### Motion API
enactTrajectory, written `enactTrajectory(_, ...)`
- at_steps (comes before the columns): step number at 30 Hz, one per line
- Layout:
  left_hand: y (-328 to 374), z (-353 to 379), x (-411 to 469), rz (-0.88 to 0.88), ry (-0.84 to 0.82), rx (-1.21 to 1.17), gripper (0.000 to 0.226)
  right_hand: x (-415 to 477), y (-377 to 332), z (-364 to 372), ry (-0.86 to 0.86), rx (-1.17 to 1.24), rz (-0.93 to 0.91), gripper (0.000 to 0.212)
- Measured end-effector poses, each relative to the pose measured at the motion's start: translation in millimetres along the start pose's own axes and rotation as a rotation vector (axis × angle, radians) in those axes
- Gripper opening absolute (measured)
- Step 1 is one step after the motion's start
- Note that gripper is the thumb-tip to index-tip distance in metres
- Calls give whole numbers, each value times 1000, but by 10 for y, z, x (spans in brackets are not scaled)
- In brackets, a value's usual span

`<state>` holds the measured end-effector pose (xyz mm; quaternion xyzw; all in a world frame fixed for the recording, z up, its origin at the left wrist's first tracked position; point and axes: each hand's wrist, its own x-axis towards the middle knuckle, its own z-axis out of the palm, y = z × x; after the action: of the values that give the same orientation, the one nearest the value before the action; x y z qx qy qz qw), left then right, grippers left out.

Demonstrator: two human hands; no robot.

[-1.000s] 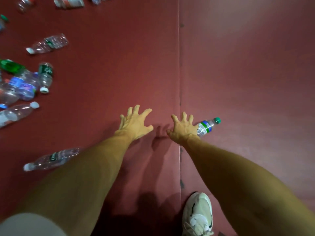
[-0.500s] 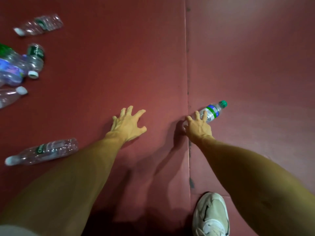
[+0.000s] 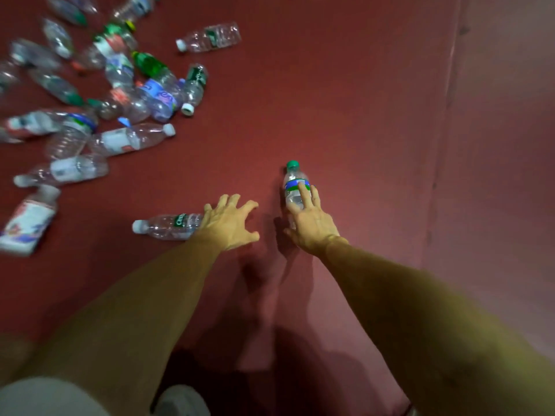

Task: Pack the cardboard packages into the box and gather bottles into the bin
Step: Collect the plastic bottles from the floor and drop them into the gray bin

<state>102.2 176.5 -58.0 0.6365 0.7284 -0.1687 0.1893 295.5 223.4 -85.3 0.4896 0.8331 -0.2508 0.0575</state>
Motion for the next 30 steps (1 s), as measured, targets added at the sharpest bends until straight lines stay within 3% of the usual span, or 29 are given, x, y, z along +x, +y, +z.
enactTrajectory(4, -382, 103, -94, -118, -78, 47, 93, 183, -309, 115, -99, 27, 6, 85)
enactTrajectory(7, -491, 217, -143, -175, -153, 27, 99, 214, -389, 154, -175, 34, 32, 98)
enactTrajectory(9, -521, 305, -153, -173, -141, -12, 90, 208, -392, 168, -185, 20, 49, 99)
enactTrajectory(14, -484, 432, -120, 4, 18, -2, 64, 189, -301, 152, -161, -68, 85, 99)
enactTrajectory(19, -330, 405, -65, 321, 169, -47, 39, 143, -86, 63, -123, -66, 123, 92)
enactTrajectory(24, -246, 403, 1, 149, 233, -139, 53, 163, 54, -33, -139, -22, 132, 91)
enactTrajectory(27, -212, 401, 25, -66, 124, -169, 77, 150, 110, -40, -168, -36, 149, 95)
enactTrajectory(30, -136, 343, 42, -190, -26, -369, 92, 141, 95, -27, -151, -45, 153, 89)
